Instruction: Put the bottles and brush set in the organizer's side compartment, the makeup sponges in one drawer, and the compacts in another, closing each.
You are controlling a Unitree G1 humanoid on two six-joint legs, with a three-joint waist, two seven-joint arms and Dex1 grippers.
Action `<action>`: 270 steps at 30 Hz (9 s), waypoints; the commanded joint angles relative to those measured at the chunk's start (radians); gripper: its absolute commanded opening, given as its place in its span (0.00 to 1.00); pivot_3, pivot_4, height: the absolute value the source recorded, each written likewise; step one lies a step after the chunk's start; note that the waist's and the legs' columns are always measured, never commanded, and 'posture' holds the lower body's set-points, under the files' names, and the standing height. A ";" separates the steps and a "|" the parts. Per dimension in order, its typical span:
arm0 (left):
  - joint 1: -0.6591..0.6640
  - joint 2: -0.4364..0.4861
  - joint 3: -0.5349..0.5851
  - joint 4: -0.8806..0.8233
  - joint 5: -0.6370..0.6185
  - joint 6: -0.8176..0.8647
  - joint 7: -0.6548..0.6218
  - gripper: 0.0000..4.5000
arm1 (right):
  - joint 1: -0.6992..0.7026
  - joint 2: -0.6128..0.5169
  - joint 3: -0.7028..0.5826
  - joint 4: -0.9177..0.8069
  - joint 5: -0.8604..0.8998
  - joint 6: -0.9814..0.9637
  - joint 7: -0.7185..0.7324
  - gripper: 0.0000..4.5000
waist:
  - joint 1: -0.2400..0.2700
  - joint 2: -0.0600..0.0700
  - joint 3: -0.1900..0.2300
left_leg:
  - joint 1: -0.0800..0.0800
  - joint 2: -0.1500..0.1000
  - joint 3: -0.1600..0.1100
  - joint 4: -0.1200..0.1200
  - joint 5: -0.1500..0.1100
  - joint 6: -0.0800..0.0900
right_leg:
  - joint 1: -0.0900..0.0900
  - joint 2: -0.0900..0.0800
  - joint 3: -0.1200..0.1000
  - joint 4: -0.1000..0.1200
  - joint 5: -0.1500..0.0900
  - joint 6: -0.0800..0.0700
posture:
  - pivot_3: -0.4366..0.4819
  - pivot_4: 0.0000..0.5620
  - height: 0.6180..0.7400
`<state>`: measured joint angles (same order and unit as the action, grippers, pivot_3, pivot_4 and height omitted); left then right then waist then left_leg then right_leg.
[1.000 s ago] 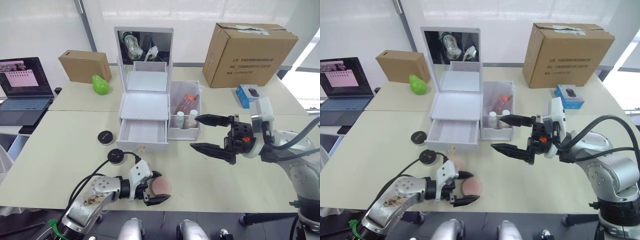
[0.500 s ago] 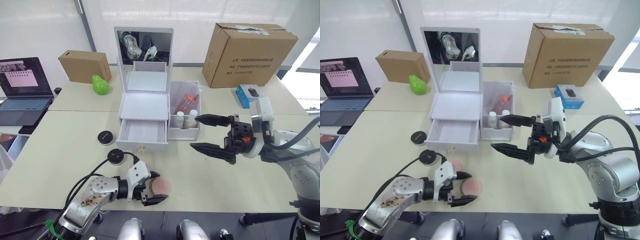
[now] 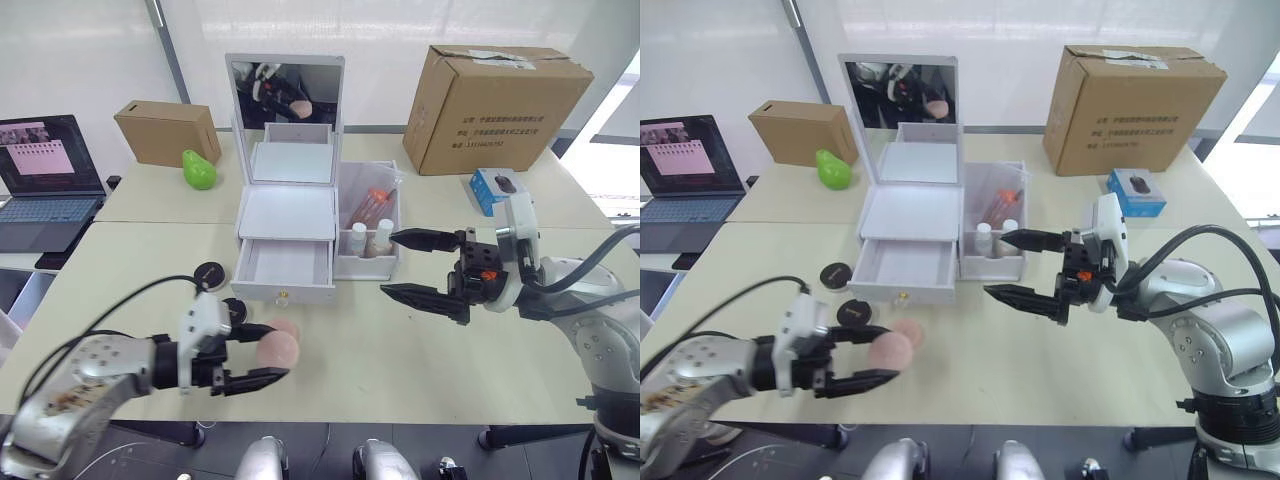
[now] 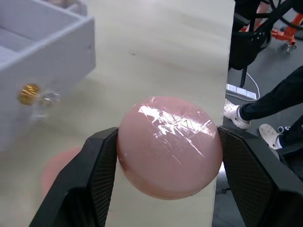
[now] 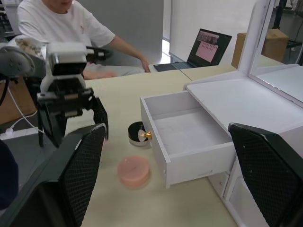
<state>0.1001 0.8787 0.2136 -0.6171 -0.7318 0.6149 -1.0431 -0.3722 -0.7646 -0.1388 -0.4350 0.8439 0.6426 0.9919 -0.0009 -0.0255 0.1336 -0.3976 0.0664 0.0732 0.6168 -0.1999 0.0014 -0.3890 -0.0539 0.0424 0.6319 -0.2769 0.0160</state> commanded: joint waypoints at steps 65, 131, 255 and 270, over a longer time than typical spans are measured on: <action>-0.447 0.115 0.109 0.759 0.213 -0.116 -0.154 0.99 | 0.231 -0.129 -0.307 0.051 -0.050 -0.074 0.004 1.00 | -0.002 0.001 0.000 | -0.001 0.002 -0.003 0.002 0.000 0.000 | 0.000 0.007 0.001 0.000 0.000 -0.002 | 0.48 0.27 1.00; 0.081 -0.517 -0.324 0.171 0.525 -0.209 0.565 0.91 | -0.185 0.058 0.059 0.052 -0.038 -0.054 0.043 1.00 | 0.002 -0.001 -0.001 | 0.002 0.000 0.008 -0.001 0.000 0.000 | 0.001 -0.002 0.003 0.001 0.001 0.000 | 0.48 0.27 1.00; -0.628 -0.252 -0.261 0.655 0.456 -0.253 0.138 0.00 | -0.063 0.001 -0.030 0.009 -0.064 -0.008 -0.083 1.00 | 0.011 -0.001 0.000 | -0.002 0.001 0.008 0.003 0.000 0.000 | 0.000 0.001 0.001 0.000 0.002 0.001 | 0.48 0.27 1.00; -0.666 -0.296 -0.276 0.728 0.499 -0.294 0.139 0.00 | -0.058 0.006 -0.025 0.004 -0.062 -0.006 -0.086 1.00 | 0.012 -0.001 0.000 | -0.004 0.001 0.007 0.008 0.000 0.000 | 0.000 0.001 0.000 0.002 0.002 0.002 | 0.48 0.27 1.00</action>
<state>-0.5382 0.5803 -0.0699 0.1108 -0.2431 0.3372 -0.9157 -0.4261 -0.7534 -0.1385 -0.4006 0.7673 0.6406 0.9102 0.0114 -0.0264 0.1334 -0.4012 0.0675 0.0798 0.6245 -0.1996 0.0014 -0.3890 -0.0529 0.0428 0.6336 -0.2748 0.0181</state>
